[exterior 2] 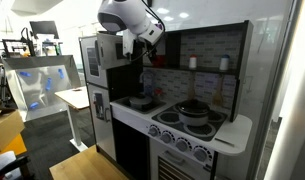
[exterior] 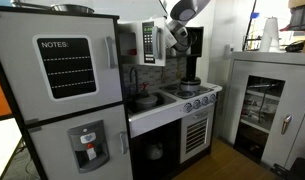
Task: Remove the orange bowl from the microwave
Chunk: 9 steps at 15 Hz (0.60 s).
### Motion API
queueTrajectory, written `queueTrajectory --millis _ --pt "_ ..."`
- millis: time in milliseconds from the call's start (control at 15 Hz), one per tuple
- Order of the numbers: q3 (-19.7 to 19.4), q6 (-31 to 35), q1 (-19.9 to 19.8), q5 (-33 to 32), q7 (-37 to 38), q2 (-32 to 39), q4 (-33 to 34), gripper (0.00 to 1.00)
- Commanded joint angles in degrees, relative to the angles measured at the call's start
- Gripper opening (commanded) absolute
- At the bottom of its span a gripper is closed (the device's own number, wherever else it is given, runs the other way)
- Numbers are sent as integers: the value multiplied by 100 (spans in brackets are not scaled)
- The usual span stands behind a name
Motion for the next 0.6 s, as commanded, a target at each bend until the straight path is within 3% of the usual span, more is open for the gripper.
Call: queueTrajectory --millis 0,200,533 --pt "0 241 69 -18 123 101 132 24" --pt "2 323 103 -7 116 85 107 3" --pt "-3 441 149 -16 120 76 95 1"
